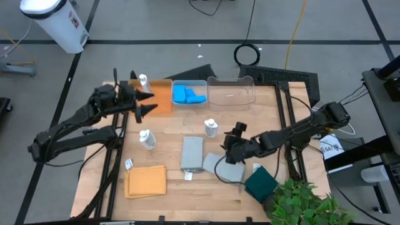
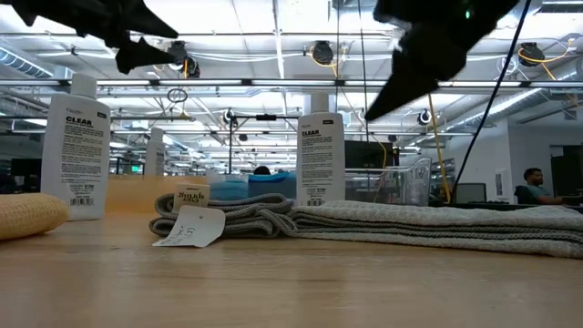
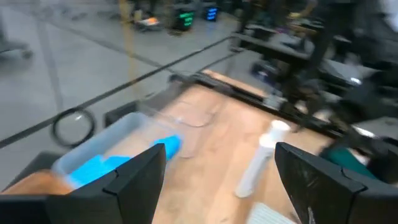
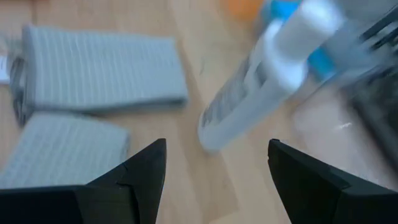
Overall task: Pick & Place Kitchen Items
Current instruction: Put the white plastic restorer bottle into the orange bin
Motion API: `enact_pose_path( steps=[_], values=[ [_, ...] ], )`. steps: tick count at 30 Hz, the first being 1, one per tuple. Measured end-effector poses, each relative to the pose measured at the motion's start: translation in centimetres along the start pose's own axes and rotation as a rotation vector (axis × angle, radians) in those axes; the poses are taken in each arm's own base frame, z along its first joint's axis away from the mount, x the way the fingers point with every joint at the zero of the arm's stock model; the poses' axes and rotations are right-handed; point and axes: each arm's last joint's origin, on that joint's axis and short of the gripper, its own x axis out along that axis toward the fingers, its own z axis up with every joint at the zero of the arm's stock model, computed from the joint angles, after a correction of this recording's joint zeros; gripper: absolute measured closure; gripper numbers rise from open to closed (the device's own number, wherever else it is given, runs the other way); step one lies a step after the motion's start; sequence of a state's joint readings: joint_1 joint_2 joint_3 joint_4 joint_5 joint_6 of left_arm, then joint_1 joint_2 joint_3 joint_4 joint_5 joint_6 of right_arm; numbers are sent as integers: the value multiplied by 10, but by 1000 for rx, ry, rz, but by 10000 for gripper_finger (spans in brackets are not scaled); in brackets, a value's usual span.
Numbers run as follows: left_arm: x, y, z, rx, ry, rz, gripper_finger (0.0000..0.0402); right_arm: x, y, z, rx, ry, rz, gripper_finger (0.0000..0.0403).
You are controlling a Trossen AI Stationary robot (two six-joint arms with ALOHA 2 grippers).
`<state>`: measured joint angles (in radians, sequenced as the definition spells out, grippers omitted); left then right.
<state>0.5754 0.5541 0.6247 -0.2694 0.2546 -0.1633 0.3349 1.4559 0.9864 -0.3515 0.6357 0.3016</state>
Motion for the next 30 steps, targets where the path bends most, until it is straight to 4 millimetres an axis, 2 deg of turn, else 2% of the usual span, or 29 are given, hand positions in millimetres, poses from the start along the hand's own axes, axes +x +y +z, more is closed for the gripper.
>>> enact_pose_path(
  steps=[6,11,18,26,30],
  values=[
    [14,-11,-23,89,-110,-133,94,30,-19,-24,79,54,86,156],
    [19,-10,-44,122,-143,-157,94,49,-32,-47,107,6,104,156],
    [15,-11,-41,110,-170,-173,94,61,-45,-64,178,-148,143,156],
    [16,-11,-42,85,-157,-173,94,86,-47,-81,154,-72,117,156],
    [16,-11,-42,81,-154,-173,94,99,-47,-84,176,-81,182,156]
  ],
)
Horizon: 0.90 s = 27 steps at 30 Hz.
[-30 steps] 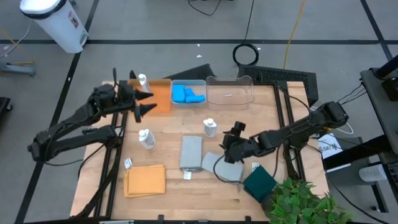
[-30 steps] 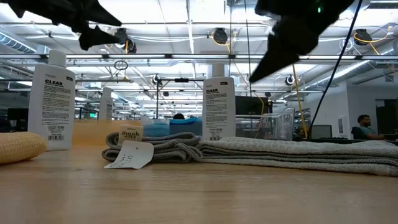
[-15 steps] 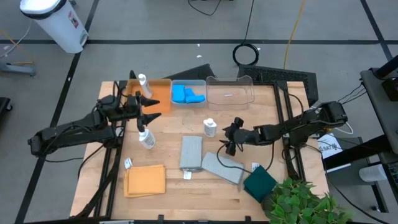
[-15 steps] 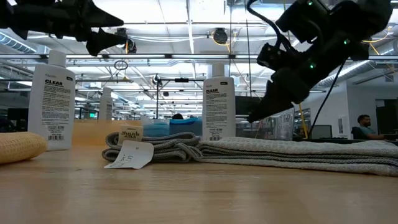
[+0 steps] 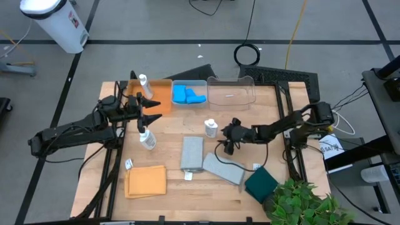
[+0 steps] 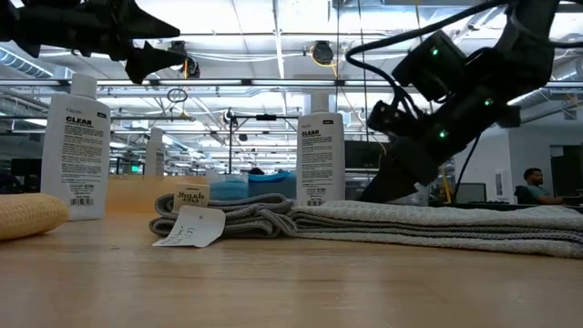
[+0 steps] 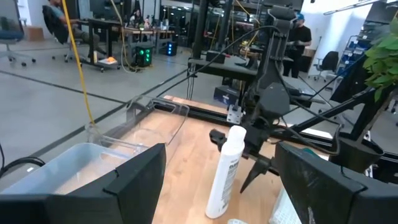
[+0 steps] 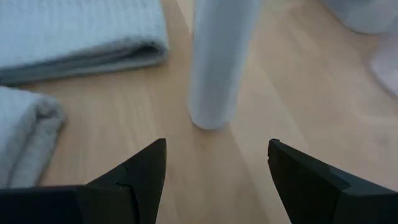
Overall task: Pick & Place Kitchen Items
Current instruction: Put the white plastic restorer bottle into the orange bin
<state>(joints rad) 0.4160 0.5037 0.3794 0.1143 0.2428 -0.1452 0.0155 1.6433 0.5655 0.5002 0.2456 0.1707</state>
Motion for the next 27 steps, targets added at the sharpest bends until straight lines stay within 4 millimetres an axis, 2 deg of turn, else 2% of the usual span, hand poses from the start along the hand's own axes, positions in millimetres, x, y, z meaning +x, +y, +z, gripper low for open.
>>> enact_pose_path(
  steps=[11,18,22,27],
  values=[
    [0,0,-1,-5,5,8,94,32,-2,-8,-16,-104,29,156],
    [0,0,-1,-17,6,7,94,52,2,-3,-100,-136,22,160],
    [0,0,-1,-22,7,6,94,54,3,-1,-129,-178,21,184],
    [0,0,-1,-25,12,7,94,53,2,2,-145,-209,-14,234]
  ],
)
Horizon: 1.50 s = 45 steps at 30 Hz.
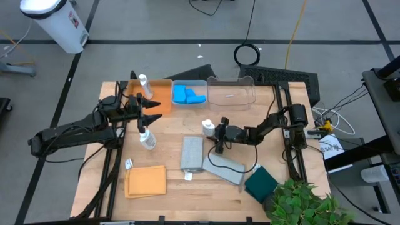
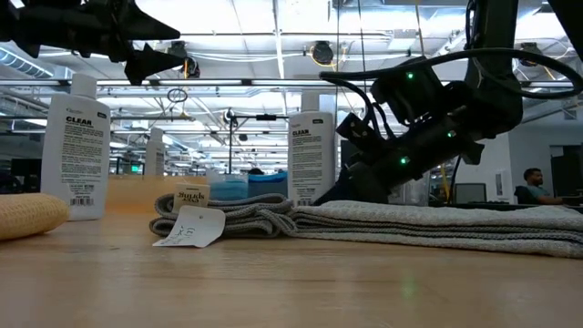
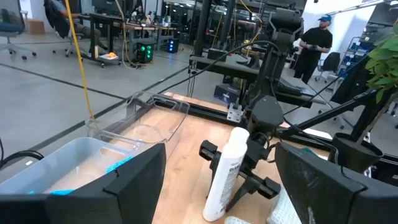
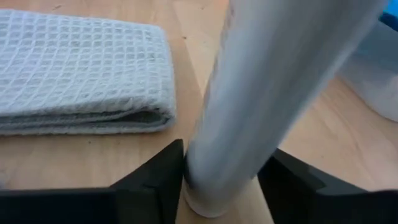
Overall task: Pick & Place Kitchen Items
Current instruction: Put the white plastic restorer bottle into the orange bin
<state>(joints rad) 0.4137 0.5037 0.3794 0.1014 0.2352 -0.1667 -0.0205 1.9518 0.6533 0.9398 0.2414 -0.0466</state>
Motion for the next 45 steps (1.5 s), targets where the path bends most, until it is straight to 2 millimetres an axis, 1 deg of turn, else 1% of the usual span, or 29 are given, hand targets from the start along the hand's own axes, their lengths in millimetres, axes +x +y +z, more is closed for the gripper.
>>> enact_pose_path(
  steps=[5,8,10,13,16,20,24,27,29,31,36,41,45],
  values=[
    [0,0,0,-12,1,0,94,0,-3,1,5,-8,-24,288],
    [0,0,0,-68,3,1,94,0,-3,1,-3,-10,-25,313],
    [1,0,-1,-112,12,3,94,0,-3,1,-19,-10,-25,324],
    [3,1,-3,-170,32,-1,94,-1,-3,4,-24,-7,-23,329],
    [8,2,-5,-180,49,-22,94,-6,-3,13,-19,-6,-18,328],
    [16,-2,-6,-165,61,-89,94,-16,-2,38,-19,10,-3,331],
    [29,-11,-7,-128,42,-171,94,-23,4,61,27,24,21,334],
    [39,-19,-8,-87,30,-223,94,-22,12,76,55,8,104,334],
    [47,-25,-9,-75,49,-233,94,-22,19,82,55,1,171,334],
    [56,-30,-8,-61,65,-221,94,-17,27,87,51,-11,203,334],
    [80,-47,-7,2,124,-280,94,-10,35,85,31,11,212,334],
    [106,-61,-12,112,173,-295,94,-6,34,80,28,38,204,333],
    [125,-69,-16,166,206,-295,94,-6,33,80,29,35,202,333]
  ],
)
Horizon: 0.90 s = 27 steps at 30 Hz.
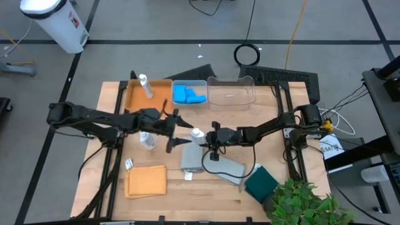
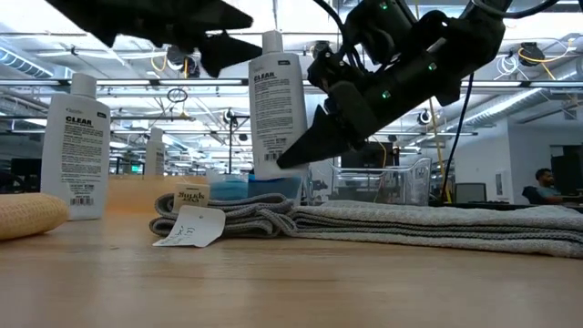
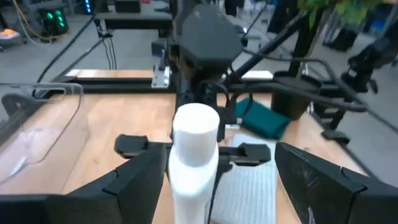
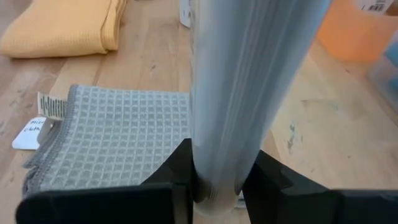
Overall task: Pick & Place Kitchen Items
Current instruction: Put the white plastic restorer bottle into the orange bin
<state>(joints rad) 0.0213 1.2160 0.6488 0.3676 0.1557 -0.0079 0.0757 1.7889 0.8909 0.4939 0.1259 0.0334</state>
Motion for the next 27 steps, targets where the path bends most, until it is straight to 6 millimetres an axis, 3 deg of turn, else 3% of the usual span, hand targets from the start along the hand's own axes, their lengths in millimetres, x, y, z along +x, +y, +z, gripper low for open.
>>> enact_pose_path(
  steps=[8,17,27],
  values=[
    [31,0,-4,31,51,55,94,0,0,0,-4,4,0,333],
    [30,0,2,39,3,48,100,0,0,-2,-7,23,-1,333],
    [30,0,2,33,8,31,221,0,0,-2,-11,21,0,333]
  ],
)
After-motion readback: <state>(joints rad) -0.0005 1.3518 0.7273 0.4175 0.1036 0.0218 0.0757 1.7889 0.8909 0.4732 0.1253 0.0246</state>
